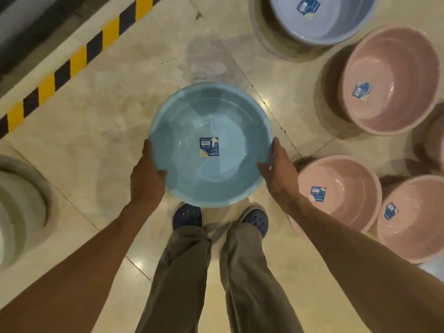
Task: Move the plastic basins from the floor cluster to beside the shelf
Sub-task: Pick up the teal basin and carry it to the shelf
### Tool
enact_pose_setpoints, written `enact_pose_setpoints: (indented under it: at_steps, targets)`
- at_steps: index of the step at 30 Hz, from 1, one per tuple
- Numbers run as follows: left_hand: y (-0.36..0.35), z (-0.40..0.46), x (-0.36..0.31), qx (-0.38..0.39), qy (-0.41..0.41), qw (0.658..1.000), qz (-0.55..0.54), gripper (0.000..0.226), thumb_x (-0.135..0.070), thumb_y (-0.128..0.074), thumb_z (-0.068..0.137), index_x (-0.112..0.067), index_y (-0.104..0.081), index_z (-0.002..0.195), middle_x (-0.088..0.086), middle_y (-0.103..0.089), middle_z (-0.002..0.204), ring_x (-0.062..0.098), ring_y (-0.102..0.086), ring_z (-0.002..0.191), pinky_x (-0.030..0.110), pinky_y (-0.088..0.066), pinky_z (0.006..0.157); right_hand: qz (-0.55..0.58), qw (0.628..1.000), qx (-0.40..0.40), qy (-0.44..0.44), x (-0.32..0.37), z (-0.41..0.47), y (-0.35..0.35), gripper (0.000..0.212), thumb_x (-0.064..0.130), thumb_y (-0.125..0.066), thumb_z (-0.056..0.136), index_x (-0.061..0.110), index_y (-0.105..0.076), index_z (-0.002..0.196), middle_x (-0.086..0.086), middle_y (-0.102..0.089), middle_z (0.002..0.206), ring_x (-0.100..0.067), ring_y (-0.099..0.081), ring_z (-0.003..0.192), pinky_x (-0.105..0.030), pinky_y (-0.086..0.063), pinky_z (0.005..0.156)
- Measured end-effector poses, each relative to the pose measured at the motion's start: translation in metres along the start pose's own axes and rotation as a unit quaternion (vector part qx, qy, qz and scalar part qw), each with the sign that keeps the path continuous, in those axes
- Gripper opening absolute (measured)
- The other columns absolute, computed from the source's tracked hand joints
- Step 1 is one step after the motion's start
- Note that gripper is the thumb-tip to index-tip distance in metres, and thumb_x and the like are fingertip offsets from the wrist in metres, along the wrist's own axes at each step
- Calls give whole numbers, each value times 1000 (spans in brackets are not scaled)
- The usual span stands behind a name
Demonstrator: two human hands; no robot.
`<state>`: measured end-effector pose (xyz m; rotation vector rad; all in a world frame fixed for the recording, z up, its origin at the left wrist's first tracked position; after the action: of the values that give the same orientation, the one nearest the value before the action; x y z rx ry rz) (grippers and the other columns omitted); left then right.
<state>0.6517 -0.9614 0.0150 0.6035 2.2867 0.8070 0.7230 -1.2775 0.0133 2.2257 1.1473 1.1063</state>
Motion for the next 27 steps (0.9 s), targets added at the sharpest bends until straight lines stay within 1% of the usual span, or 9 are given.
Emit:
enact_pose_setpoints:
  at_steps: [5,10,12,14,16,19,21,24,27]
  targets:
    - [-28,22,14,-10,16,998,52,91,-3,-66,93,-20,-12,164,19,-61,138,48,-60,118,55,-50,98,-53,999,0,-14,-18,24,-29,76,21,-60,102,17,-18,165,-11,-57,144,-36,-56,124,-50,-53,95]
    - [-49,35,15,-23,15,996,81,91,-4,-65,94,-20,-8,164,17,-62,137,46,-63,114,54,-52,92,-57,997,-36,-25,-33,35,-45,68,15,-62,98,20,-26,156,-8,-61,128,-34,-59,108,-44,-52,71]
    - [-52,37,12,-30,22,995,94,90,-4,-65,94,-19,-10,164,19,-63,133,46,-64,112,54,-52,90,-64,997,-30,-21,-36,38,-49,72,15,-63,99,21,-22,158,-7,-61,128,-30,-58,104,-42,-51,69]
    - [-51,38,9,-27,26,994,105,89,-6,-66,94,-20,-12,163,19,-64,132,46,-64,112,56,-51,90,-66,997,-17,-23,-37,40,-50,81,17,-63,101,21,-12,163,-8,-59,133,-28,-58,103,-47,-57,74]
    - [-47,34,6,-17,18,992,121,88,-9,-68,95,-21,-13,163,16,-60,138,45,-62,117,59,-51,93,-70,997,3,-19,-37,39,-46,87,19,-64,101,19,-6,166,-10,-54,146,-34,-61,113,-54,-60,83]
    - [-37,27,-11,-16,-21,988,151,82,-14,-70,95,-16,-21,161,13,-46,151,39,-53,130,61,-50,97,-86,995,31,-27,-41,31,-32,92,30,-67,102,18,-4,168,-9,-34,167,-38,-48,142,-56,-49,107]
    - [-34,20,-30,-5,-48,984,172,79,-17,-68,96,-16,-22,161,11,-38,159,37,-44,139,61,-48,103,-109,993,40,-22,-45,21,-19,94,39,-67,102,18,-3,168,-10,-22,173,-37,-36,152,-54,-41,116]
    - [-38,3,-66,30,-117,973,197,78,-21,-65,99,-20,-19,163,7,-26,167,31,-30,151,55,-41,113,-145,988,51,-1,-53,0,1,92,42,-65,102,18,-7,168,-12,-18,174,-38,-31,154,-54,-39,118]
    - [-53,-22,-112,70,-219,950,211,76,-24,-67,98,-17,-26,162,8,-31,165,30,-30,151,51,-40,116,-185,981,65,6,-65,-25,25,89,45,-63,102,21,-10,168,-13,-17,174,-36,-26,156,-52,-35,119]
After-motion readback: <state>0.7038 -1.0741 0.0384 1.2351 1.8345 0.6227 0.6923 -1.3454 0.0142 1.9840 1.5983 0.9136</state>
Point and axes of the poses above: each hand's wrist, its own z-axis towards the middle knuckle, its own y-axis out of the back of the hand, x = y × z, the point moved 4 cm from there along z, towards the middle knuckle
